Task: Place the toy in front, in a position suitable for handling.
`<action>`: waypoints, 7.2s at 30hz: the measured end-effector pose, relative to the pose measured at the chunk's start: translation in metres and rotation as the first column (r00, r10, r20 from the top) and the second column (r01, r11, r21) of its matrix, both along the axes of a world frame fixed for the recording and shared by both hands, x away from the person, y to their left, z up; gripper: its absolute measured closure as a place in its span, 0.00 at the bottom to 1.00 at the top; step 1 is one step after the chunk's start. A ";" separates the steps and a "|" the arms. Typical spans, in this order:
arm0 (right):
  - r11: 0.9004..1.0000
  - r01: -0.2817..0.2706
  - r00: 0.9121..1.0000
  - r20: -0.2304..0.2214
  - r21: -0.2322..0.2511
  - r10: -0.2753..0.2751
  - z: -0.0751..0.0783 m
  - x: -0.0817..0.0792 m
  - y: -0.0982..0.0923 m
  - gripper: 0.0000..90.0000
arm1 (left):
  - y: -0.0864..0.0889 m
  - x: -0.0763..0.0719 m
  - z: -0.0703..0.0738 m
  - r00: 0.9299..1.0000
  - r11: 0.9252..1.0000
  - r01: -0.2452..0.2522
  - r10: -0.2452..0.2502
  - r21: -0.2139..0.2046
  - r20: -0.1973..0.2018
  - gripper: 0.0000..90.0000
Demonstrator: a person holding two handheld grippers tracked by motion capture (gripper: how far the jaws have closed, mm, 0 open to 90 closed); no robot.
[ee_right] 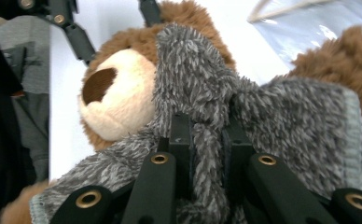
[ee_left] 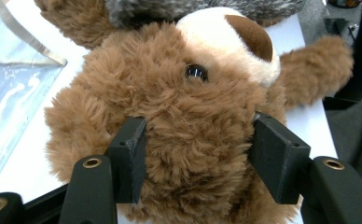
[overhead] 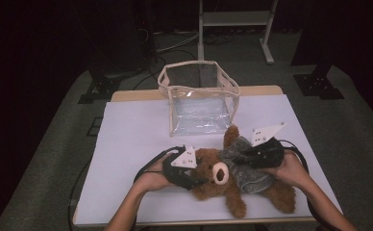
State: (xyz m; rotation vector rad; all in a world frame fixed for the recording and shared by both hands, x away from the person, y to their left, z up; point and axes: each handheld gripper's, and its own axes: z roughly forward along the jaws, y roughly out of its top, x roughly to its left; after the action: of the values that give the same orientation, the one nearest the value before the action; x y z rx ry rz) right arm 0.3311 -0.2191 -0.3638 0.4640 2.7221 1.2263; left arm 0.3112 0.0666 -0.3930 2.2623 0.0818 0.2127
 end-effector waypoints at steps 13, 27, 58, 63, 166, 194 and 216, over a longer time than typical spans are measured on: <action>0.993 -0.074 0.995 0.071 0.090 0.068 0.016 -0.019 0.026 0.87 | 0.004 0.002 0.002 1.000 1.000 -0.004 0.004 0.003 0.023 0.42; 0.987 -0.085 0.996 0.031 0.137 0.081 0.010 -0.031 0.023 0.86 | -0.009 0.012 0.004 0.999 1.000 -0.018 0.017 0.019 0.044 0.42; 0.984 -0.005 0.994 0.105 0.180 -0.015 -0.005 -0.048 0.003 0.86 | 0.011 0.001 -0.012 1.000 1.000 -0.017 0.017 -0.013 0.021 0.44; 0.979 -0.089 0.988 0.144 0.181 0.063 0.006 -0.052 0.031 0.86 | 0.003 0.004 -0.010 0.999 1.000 -0.027 0.027 0.007 0.038 0.45; 0.986 -0.121 0.963 0.228 -0.117 0.145 -0.018 -0.055 0.082 0.86 | 0.061 -0.002 -0.018 0.997 0.996 -0.076 0.075 -0.051 -0.016 0.41; 0.988 -0.153 0.974 0.171 0.029 0.145 -0.006 -0.056 0.063 0.86 | 0.069 -0.001 -0.013 0.995 0.992 -0.096 0.095 -0.079 -0.010 0.39; 0.985 -0.108 0.993 0.066 0.131 0.100 0.015 -0.015 0.040 0.85 | 0.043 0.000 -0.015 1.000 0.997 -0.023 0.022 -0.074 -0.020 0.39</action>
State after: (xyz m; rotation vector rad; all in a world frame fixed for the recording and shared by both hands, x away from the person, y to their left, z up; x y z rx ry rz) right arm 0.3163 -0.1793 -0.3491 0.2960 2.6554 1.4325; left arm 0.3110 0.1092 -0.4075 2.1901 0.1235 0.1968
